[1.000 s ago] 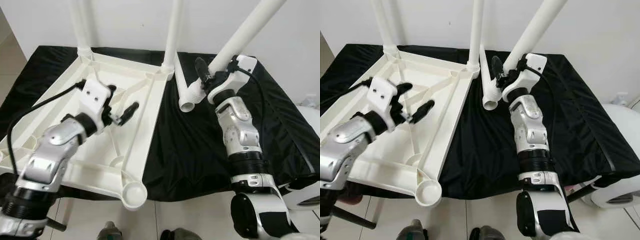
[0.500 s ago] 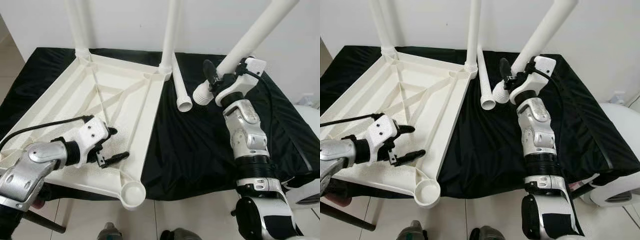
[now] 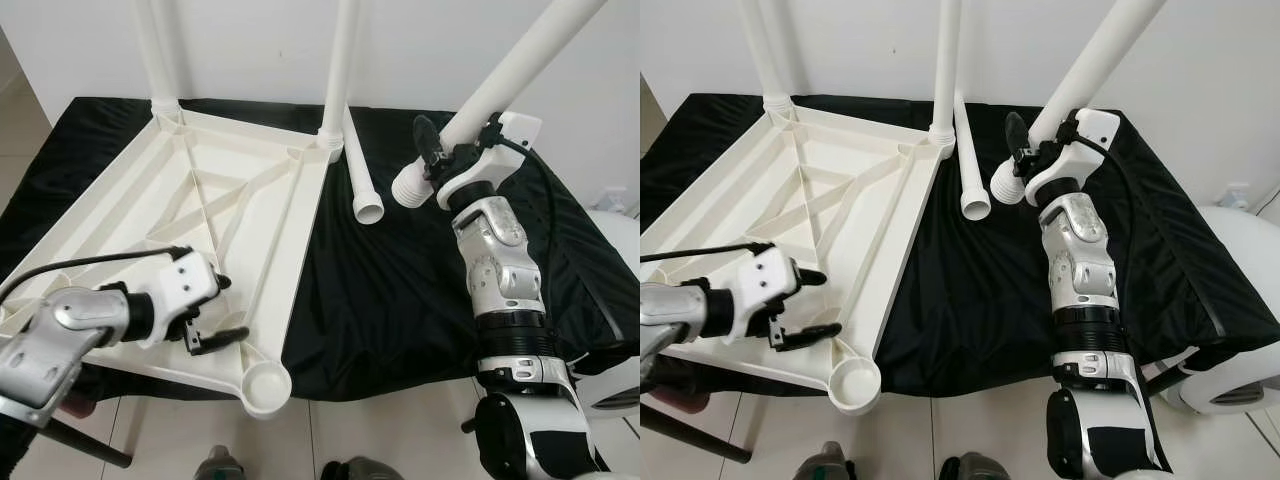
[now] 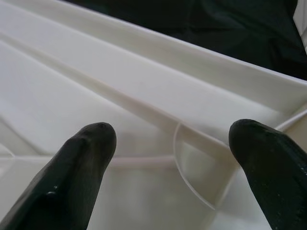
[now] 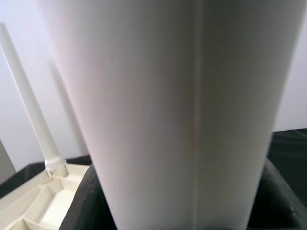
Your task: Building children table
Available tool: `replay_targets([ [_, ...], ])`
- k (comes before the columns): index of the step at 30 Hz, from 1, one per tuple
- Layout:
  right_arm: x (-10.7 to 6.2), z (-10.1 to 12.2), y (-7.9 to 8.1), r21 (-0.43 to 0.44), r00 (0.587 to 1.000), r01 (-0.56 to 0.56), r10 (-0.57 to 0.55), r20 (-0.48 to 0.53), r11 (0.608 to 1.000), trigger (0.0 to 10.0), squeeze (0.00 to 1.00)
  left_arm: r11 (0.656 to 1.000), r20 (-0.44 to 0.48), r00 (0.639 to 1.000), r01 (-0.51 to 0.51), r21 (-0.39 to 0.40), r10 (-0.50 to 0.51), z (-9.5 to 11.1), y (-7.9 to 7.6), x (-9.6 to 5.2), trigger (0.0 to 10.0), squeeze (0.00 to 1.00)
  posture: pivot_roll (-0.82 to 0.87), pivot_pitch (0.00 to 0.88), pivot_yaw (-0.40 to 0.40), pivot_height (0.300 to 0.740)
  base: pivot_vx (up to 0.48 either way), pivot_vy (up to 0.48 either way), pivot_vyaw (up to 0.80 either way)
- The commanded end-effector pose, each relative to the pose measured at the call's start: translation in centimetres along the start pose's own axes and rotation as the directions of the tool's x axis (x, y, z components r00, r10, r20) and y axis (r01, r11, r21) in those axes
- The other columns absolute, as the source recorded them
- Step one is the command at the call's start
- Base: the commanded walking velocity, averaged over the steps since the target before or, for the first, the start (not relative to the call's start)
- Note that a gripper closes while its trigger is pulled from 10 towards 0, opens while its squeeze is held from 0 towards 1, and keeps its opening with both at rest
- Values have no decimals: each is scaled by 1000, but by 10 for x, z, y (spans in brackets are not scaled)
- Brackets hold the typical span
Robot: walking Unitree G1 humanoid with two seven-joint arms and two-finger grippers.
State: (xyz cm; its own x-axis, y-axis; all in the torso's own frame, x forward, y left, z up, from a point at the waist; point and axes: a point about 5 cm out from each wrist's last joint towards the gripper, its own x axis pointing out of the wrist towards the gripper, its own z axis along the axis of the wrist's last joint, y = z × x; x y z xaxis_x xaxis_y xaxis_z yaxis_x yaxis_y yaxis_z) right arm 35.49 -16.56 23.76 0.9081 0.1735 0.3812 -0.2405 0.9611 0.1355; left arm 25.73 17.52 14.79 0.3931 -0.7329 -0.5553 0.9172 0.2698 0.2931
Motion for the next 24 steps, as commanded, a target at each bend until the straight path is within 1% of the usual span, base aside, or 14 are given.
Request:
replay_targets([
  [1,0,8,-3,8,999,15,-15,31,1000,10000,0,997,-104,991,-80,-4,79,-17,1,10,10000,0,52,0,-38,740,0,0,0],
  [3,-1,10,-4,5,999,24,-24,36,1000,10000,0,994,-123,986,-112,3,112,-18,6,17,10000,0,46,0,-35,740,0,0,0],
  [5,-1,10,-4,4,999,26,-26,36,1000,10000,0,993,-126,985,-118,6,117,-18,6,18,10000,0,46,0,-35,740,0,0,0],
  [6,-1,11,-5,4,999,28,-29,38,1000,10000,0,989,-133,980,-149,0,148,-18,11,23,10000,0,40,0,-30,740,0,0,0],
  [7,-1,11,-5,4,999,28,-29,38,1000,10000,0,989,-133,980,-149,0,148,-18,11,23,10000,0,40,0,-30,740,0,0,0],
  [9,-2,12,-6,2,998,36,-37,43,999,10000,0,976,-145,965,-220,9,219,-17,21,32,10000,0,32,0,-24,740,0,0,0],
  [12,-3,13,-7,1,998,42,-42,46,999,10000,0,967,-142,957,-254,13,253,-15,26,38,10000,0,25,0,-18,740,0,0,0],
  [14,-4,13,-7,1,998,50,-50,48,999,10000,0,953,-124,946,-303,5,301,-7,35,46,10000,0,23,0,-14,740,0,0,0],
  [15,-4,13,-7,1,998,50,-50,48,999,10000,0,953,-124,946,-303,5,301,-7,35,46,10000,0,23,0,-14,740,0,0,0],
  [17,-5,13,-7,2,997,54,-54,46,999,10000,0,944,-108,938,-331,3,329,-1,41,54,10000,0,19,0,-12,740,0,0,0],
  [18,-5,13,-7,2,997,54,-54,46,999,10000,0,944,-108,938,-331,3,329,-1,41,54,10000,0,19,0,-12,740,0,0,0],
  [20,-5,12,-5,6,998,55,-55,43,998,10000,0,931,-101,927,-365,-17,361,3,47,61,10000,0,15,1,-7,740,0,0,0],
  [21,-5,12,-5,6,998,55,-55,43,998,10000,0,931,-101,927,-365,-17,361,3,47,61,10000,0,15,1,-7,740,0,0,0],
  [24,-6,10,-3,13,998,49,-49,36,999,10000,0,920,-99,917,-390,-24,386,6,52,68,10000,0,14,4,-6,740,0,0,0],
])
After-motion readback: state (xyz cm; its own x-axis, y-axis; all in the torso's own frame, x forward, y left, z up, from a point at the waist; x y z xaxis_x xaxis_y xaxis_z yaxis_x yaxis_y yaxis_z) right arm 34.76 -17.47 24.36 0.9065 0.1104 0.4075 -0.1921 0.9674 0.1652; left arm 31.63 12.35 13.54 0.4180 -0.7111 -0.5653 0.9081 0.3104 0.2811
